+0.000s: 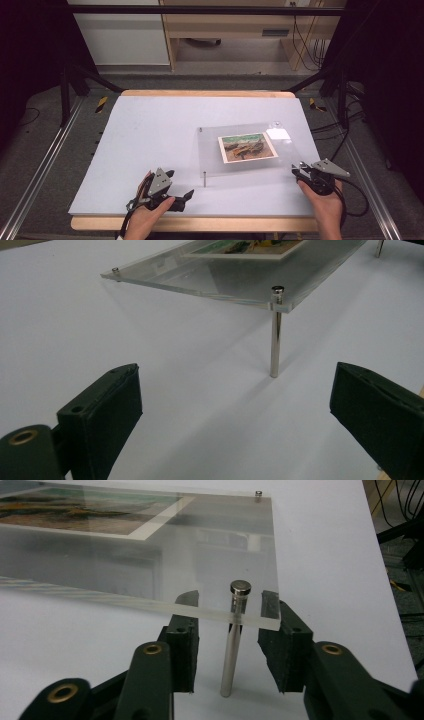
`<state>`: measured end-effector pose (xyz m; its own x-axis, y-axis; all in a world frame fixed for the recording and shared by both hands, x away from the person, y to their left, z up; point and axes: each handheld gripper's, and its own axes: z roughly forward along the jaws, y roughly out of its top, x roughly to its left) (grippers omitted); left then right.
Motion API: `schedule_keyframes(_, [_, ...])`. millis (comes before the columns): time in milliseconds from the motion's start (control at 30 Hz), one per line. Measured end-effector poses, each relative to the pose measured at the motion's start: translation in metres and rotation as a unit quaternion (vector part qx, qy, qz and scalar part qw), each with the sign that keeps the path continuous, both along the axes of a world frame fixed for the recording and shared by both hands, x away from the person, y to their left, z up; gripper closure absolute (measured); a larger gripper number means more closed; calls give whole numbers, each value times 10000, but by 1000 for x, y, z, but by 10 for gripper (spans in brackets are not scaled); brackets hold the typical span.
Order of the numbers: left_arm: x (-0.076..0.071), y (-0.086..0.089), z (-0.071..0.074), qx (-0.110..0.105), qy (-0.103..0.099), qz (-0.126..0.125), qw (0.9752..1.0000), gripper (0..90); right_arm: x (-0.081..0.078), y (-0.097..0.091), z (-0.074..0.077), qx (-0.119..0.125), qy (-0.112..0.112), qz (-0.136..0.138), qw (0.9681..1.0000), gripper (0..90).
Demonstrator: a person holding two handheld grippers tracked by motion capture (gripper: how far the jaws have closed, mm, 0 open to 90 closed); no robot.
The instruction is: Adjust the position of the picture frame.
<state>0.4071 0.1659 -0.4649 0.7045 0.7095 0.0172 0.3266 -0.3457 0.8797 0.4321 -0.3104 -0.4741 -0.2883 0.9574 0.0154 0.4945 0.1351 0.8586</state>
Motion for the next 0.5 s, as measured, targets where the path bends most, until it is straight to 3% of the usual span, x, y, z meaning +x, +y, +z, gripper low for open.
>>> schedule_keyframes(200, [-1,-4,-1,-47,73,-20,10000,62,1,-8,-6,421,8,69,9991,711])
schedule_keyframes(400, [-2,-9,-2,-151,143,-73,9998,141,6,-7,-8,541,-63,235,9982,781])
schedule_keyframes(500, [-2,-12,-3,-96,129,-106,9998,194,6,-7,-7,554,-69,247,9981,813])
